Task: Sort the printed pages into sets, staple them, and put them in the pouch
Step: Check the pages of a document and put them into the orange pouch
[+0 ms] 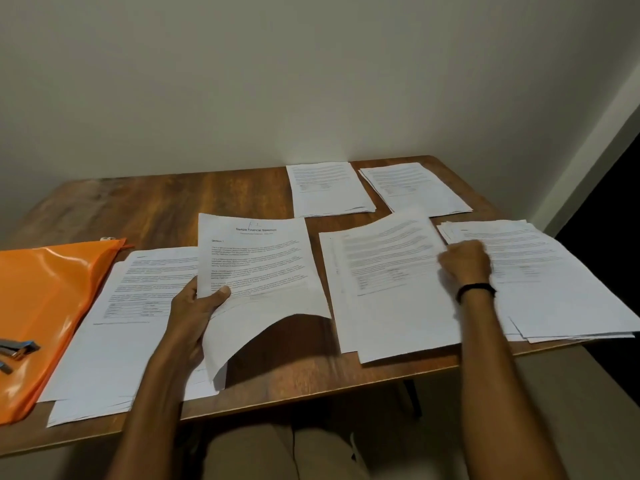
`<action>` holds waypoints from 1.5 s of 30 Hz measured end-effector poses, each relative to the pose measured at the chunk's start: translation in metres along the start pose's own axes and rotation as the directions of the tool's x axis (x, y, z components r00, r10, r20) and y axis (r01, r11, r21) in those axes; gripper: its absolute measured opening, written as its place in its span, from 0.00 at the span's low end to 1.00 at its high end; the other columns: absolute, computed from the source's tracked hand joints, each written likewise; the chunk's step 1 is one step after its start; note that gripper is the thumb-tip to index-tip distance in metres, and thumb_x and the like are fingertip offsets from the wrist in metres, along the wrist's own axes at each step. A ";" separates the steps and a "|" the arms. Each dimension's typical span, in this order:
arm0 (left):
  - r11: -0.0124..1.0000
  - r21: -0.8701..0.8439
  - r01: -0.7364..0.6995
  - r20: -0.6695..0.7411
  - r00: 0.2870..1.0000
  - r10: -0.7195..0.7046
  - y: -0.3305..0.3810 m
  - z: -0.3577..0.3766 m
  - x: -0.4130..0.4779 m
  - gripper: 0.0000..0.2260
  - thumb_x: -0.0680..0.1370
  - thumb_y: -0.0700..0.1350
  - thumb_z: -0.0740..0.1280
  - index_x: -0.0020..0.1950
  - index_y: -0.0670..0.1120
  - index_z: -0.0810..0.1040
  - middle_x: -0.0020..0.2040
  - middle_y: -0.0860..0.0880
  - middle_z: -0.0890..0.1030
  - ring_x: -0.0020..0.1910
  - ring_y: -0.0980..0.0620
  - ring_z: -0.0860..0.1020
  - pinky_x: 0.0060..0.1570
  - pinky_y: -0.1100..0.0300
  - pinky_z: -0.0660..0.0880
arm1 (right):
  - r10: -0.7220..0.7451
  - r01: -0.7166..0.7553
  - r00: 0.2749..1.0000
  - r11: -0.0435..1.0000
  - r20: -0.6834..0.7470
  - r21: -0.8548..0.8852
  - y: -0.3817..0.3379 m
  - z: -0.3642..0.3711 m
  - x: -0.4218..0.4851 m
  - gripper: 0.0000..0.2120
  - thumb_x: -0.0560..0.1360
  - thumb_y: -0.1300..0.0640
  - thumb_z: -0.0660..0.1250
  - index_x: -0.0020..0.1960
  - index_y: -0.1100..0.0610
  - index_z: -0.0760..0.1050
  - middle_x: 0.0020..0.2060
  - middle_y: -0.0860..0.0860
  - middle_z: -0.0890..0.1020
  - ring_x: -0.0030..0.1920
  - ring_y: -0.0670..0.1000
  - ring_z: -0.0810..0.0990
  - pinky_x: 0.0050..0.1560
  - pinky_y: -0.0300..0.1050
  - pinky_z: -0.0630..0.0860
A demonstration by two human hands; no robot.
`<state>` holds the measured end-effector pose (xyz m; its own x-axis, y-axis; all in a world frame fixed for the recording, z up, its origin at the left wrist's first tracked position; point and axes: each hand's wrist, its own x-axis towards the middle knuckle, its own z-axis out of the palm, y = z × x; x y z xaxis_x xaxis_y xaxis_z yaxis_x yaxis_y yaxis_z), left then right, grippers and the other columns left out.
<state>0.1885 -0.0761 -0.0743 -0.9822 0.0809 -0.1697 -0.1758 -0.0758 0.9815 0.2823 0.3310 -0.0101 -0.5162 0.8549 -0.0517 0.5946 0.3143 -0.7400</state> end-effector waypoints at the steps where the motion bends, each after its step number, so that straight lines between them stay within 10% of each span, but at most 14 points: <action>1: 1.000 -0.010 0.005 0.002 1.000 -0.005 0.000 -0.001 0.000 0.18 0.77 0.43 0.73 0.65 0.55 0.77 0.55 0.50 0.84 0.49 0.41 0.84 0.44 0.48 0.83 | -0.051 0.051 0.998 0.999 0.043 -0.001 -0.004 0.013 -0.007 0.10 0.74 0.65 0.68 0.55 0.65 0.82 0.52 0.62 0.84 0.54 0.63 0.81 0.47 0.43 0.71; 9: 1.000 -0.017 -0.009 -0.012 1.000 0.009 -0.002 -0.001 0.000 0.18 0.77 0.43 0.72 0.66 0.54 0.76 0.56 0.50 0.84 0.50 0.40 0.84 0.45 0.47 0.83 | -0.212 0.214 0.973 0.977 0.095 -0.011 -0.009 0.062 -0.016 0.19 0.79 0.60 0.67 0.30 0.58 0.70 0.28 0.50 0.72 0.28 0.47 0.69 0.27 0.37 0.60; 13: 1.000 -0.013 -0.012 -0.012 1.000 0.012 -0.003 0.000 0.001 0.18 0.77 0.43 0.73 0.65 0.55 0.77 0.56 0.50 0.84 0.50 0.40 0.84 0.47 0.45 0.82 | -0.117 0.110 0.993 0.969 -0.018 -0.220 -0.003 0.053 -0.010 0.14 0.79 0.50 0.69 0.52 0.62 0.79 0.51 0.60 0.81 0.49 0.58 0.79 0.45 0.46 0.76; 18: 1.000 -0.015 -0.018 -0.010 1.000 0.018 -0.005 -0.001 0.003 0.18 0.77 0.42 0.73 0.65 0.55 0.77 0.57 0.50 0.84 0.51 0.40 0.84 0.48 0.45 0.82 | -0.063 0.028 0.995 0.910 -0.073 -0.413 0.006 0.060 -0.009 0.28 0.72 0.39 0.74 0.61 0.59 0.76 0.61 0.62 0.75 0.61 0.63 0.73 0.61 0.58 0.72; 23: 1.000 0.009 -0.025 -0.014 1.000 0.025 -0.006 -0.001 0.004 0.17 0.77 0.43 0.73 0.63 0.57 0.77 0.56 0.52 0.84 0.50 0.41 0.84 0.48 0.45 0.82 | -0.019 0.015 1.000 0.950 -0.010 -0.312 0.002 0.064 0.001 0.22 0.72 0.42 0.74 0.58 0.56 0.80 0.60 0.60 0.78 0.61 0.63 0.75 0.62 0.59 0.73; 28: 0.999 0.026 -0.033 -0.021 0.999 0.033 -0.004 0.000 0.003 0.18 0.77 0.43 0.73 0.65 0.55 0.76 0.56 0.51 0.84 0.49 0.42 0.84 0.44 0.49 0.82 | -0.185 0.184 0.983 0.980 0.000 -0.077 0.003 0.057 0.002 0.05 0.76 0.61 0.72 0.49 0.62 0.78 0.47 0.57 0.81 0.47 0.58 0.80 0.40 0.44 0.75; 32: 0.998 0.043 -0.038 -0.023 0.999 0.039 -0.004 0.000 0.003 0.18 0.77 0.44 0.73 0.65 0.54 0.76 0.56 0.52 0.84 0.49 0.42 0.84 0.44 0.50 0.82 | -0.246 0.254 0.965 0.963 -0.086 0.094 -0.007 0.038 -0.008 0.21 0.73 0.62 0.75 0.62 0.60 0.71 0.59 0.57 0.80 0.57 0.58 0.80 0.50 0.43 0.73; 36: 0.998 0.043 -0.037 -0.024 0.999 0.038 -0.005 -0.001 0.003 0.18 0.77 0.44 0.73 0.65 0.55 0.76 0.56 0.52 0.84 0.49 0.42 0.84 0.43 0.51 0.82 | -0.382 0.407 0.869 0.913 -0.314 0.015 -0.024 0.017 -0.011 0.13 0.75 0.61 0.73 0.59 0.58 0.78 0.56 0.57 0.83 0.56 0.59 0.81 0.50 0.47 0.75; 41: 0.998 0.048 -0.045 -0.022 0.999 0.046 -0.006 0.001 0.003 0.17 0.77 0.44 0.73 0.64 0.55 0.76 0.56 0.52 0.84 0.48 0.44 0.85 0.42 0.53 0.82 | -0.248 0.627 0.488 0.766 -0.837 0.138 -0.057 -0.007 -0.027 0.08 0.76 0.58 0.69 0.50 0.64 0.78 0.47 0.57 0.82 0.47 0.51 0.77 0.44 0.29 0.65; 45: 0.996 0.061 -0.066 -0.013 0.998 0.067 -0.005 0.002 0.001 0.17 0.77 0.44 0.73 0.64 0.54 0.76 0.55 0.54 0.84 0.48 0.46 0.84 0.38 0.58 0.81 | 0.023 0.677 0.551 0.573 -0.834 0.462 -0.075 -0.022 -0.041 0.09 0.74 0.55 0.70 0.48 0.59 0.73 0.44 0.47 0.80 0.41 0.41 0.78 0.43 0.28 0.72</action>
<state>0.1887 -0.0733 -0.0788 -0.9925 0.0629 -0.1051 -0.1066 -0.0204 0.9941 0.2723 0.2818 0.0628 0.2433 0.8223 0.5144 -0.2936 0.5679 -0.7690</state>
